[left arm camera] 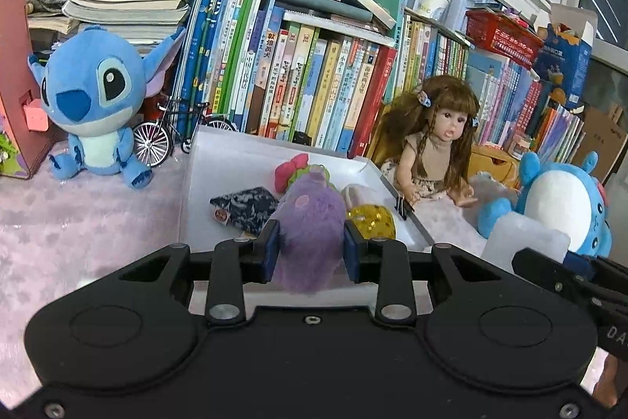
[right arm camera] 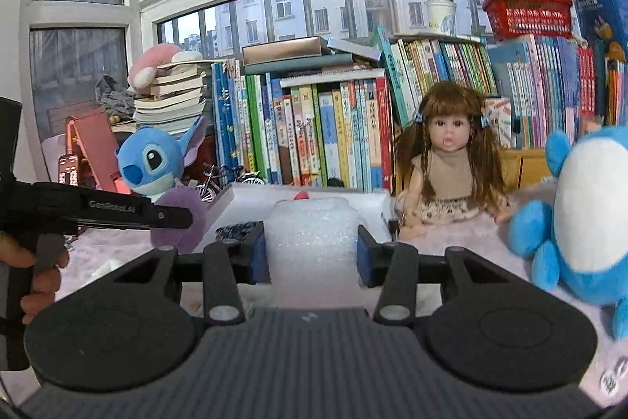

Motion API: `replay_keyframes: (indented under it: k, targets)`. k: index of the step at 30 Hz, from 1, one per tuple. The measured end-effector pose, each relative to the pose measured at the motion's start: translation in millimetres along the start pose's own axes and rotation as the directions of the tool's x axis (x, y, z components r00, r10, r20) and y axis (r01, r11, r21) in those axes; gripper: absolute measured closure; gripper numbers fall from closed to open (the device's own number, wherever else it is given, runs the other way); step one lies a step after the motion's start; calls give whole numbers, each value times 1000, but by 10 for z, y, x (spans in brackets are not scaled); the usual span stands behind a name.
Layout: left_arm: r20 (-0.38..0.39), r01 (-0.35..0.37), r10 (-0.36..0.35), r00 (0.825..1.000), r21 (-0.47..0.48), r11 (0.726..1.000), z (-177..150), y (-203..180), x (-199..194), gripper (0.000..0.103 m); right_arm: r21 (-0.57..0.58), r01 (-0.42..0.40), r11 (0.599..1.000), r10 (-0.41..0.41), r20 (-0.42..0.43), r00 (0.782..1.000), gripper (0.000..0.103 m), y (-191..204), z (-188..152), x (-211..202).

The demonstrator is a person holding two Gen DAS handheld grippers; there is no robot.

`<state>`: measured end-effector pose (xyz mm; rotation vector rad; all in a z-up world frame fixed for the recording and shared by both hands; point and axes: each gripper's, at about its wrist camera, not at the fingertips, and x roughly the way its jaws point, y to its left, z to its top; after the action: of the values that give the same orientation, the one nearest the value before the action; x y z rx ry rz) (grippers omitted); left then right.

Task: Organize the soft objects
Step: 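Carry the purple ball with the left gripper while the right gripper carries the white block to the box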

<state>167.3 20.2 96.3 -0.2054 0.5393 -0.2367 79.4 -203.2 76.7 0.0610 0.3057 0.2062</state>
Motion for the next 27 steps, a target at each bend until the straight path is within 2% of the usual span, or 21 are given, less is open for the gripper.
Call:
replay_keyframes:
  k: [13,18,27]
  targets:
    - [9,-3,3,1000,1,1000,366,62,311,72,54,6,999,-4,-48,999,54,-273,339,535]
    - [-39,-12,12,999,-17,1000,448,129,494,72,63,13,998,-8,-89,996,54,-325,459,742]
    - [-82,-47,44,996,-34,998,621,209,768,71,77,29,997,-18,-144,989,54,-373,737,1066]
